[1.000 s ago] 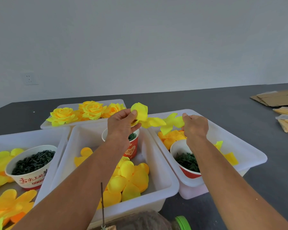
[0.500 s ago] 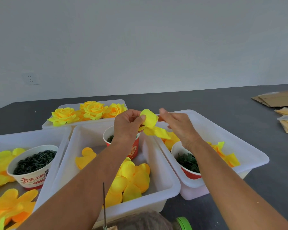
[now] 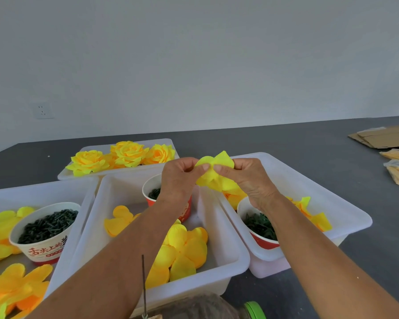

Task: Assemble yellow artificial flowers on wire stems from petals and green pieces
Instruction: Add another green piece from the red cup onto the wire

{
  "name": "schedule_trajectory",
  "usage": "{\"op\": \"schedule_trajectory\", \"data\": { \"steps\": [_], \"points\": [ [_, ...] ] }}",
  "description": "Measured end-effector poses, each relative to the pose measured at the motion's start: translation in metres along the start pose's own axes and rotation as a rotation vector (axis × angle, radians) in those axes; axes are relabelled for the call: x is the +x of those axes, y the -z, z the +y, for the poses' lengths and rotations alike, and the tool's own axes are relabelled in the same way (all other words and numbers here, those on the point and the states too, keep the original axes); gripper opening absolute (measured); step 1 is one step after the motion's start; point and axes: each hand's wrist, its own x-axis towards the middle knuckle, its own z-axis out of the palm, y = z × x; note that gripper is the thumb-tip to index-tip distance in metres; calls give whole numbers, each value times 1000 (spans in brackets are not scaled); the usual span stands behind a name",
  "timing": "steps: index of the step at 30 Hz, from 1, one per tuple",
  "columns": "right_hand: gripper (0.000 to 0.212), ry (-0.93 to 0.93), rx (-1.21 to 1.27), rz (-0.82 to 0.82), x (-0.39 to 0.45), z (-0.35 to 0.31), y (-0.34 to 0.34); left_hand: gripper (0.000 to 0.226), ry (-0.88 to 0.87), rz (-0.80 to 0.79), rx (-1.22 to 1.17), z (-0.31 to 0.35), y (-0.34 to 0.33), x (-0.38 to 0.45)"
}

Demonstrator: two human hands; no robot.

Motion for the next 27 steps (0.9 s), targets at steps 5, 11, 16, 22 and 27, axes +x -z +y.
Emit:
{"op": "schedule_trajectory", "data": {
  "steps": [5,11,16,22,27],
  "points": [
    [35,-137,79,127,6,1,2,16,42,72,-32,-3,0,2],
    [21,-223,42,295,9,1,6,9,-276,-52,237,-2,-6,-3],
    [17,-112,13,86,4,-2,3,12,-491,-60,552,-6,-7,-5],
    [20,-13,-159,50,2,1,0,6,-489,-14,617,-2,-1,-2],
    [33,-99,-201,461,14,7,10,2,-461,-213,541,-2,-4,-6]
  ]
}}
